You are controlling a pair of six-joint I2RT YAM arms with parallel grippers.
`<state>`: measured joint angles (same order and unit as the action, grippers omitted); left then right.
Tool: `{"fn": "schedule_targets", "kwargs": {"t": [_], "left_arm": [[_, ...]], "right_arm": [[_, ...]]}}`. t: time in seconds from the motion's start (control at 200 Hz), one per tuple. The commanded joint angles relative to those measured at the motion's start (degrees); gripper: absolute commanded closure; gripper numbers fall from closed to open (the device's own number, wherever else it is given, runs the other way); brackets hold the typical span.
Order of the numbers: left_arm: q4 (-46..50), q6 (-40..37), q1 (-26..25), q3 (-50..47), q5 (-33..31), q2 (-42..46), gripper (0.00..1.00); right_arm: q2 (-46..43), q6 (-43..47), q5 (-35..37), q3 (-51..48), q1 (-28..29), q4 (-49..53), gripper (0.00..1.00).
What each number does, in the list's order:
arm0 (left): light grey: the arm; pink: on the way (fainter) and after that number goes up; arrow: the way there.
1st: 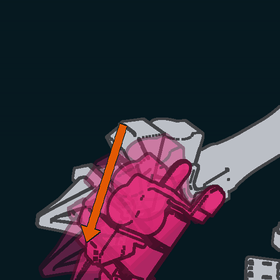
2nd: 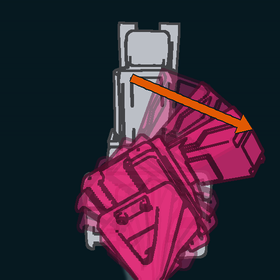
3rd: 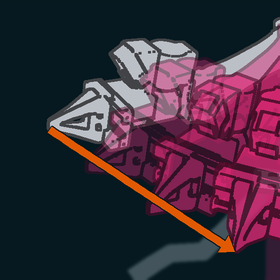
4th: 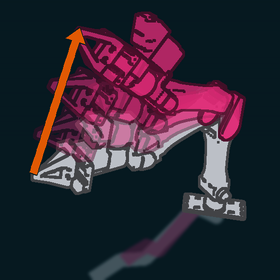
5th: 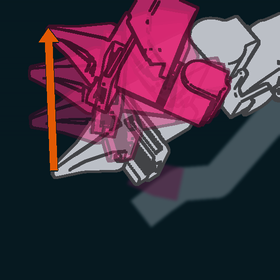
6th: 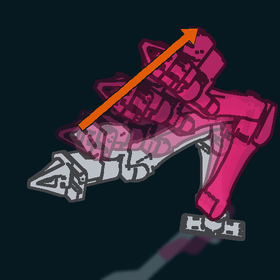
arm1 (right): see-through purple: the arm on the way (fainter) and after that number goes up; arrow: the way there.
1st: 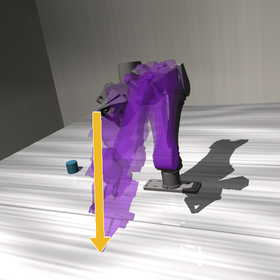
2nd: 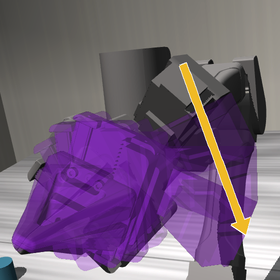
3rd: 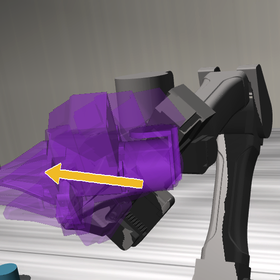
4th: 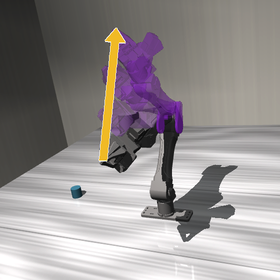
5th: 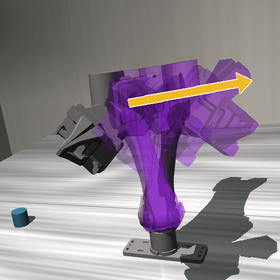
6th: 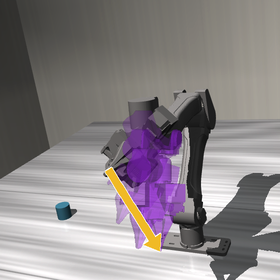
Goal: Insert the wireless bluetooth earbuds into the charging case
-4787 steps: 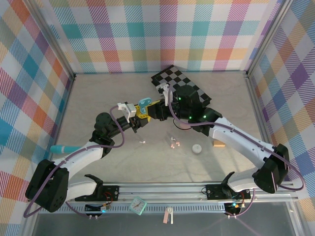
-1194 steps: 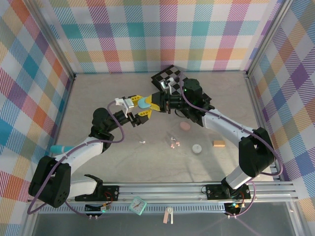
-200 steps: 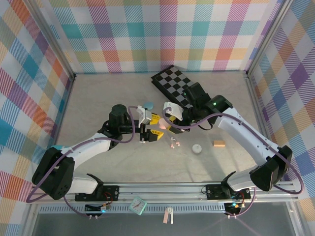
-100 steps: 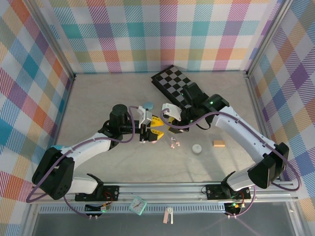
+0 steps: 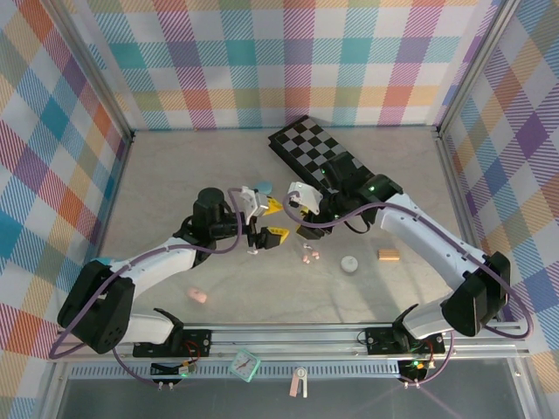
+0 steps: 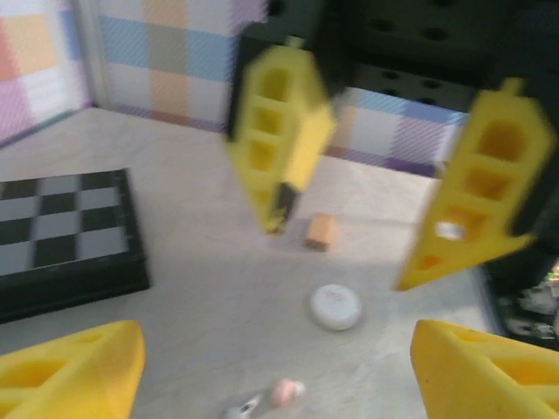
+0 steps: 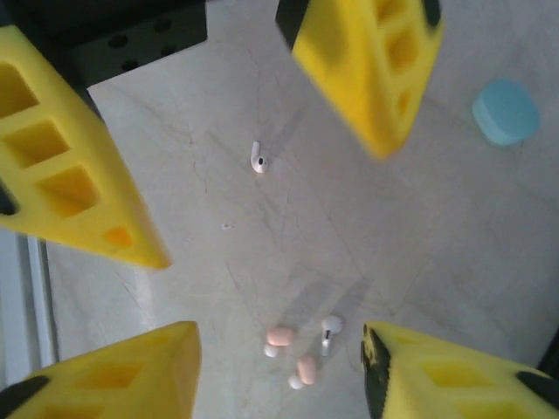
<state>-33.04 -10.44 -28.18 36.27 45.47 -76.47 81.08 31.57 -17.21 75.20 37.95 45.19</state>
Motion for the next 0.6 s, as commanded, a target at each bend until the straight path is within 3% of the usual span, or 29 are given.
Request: {"fn": "schedule_targets", "kwargs": {"t": [0.0, 0.11, 0.405, 0.505, 0.595], "left_arm": [[-7.41, 4.5, 2.1, -2.07, -8.44, 0.2, 0.11], [-5.47, 5.72, 2.58, -3.85, -15.34, 2.49, 0.0], [2.83, 15.14, 7.65, -5.53, -33.03, 8.37, 0.0], [10.51, 20.72, 9.73, -3.05, -38.74, 10.18, 0.0], [28.4, 28.97, 10.7, 3.11, -49.88, 11.73, 0.0]], "right_arm": [[-4.22, -6.63, -3.94, -3.21, -0.53, -7.69, 0.36], [-7.66, -11.45, -4.05, -7.87, -1.19, -14.39, 0.3], [-12.14, -16.1, -7.41, -16.05, -1.38, -24.43, 0.15], [-11.66, -16.67, -10.65, -17.59, -1.0, -26.21, 0.12], [-10.22, -17.16, -11.22, -18.16, -0.01, -27.75, 0.11]]}}
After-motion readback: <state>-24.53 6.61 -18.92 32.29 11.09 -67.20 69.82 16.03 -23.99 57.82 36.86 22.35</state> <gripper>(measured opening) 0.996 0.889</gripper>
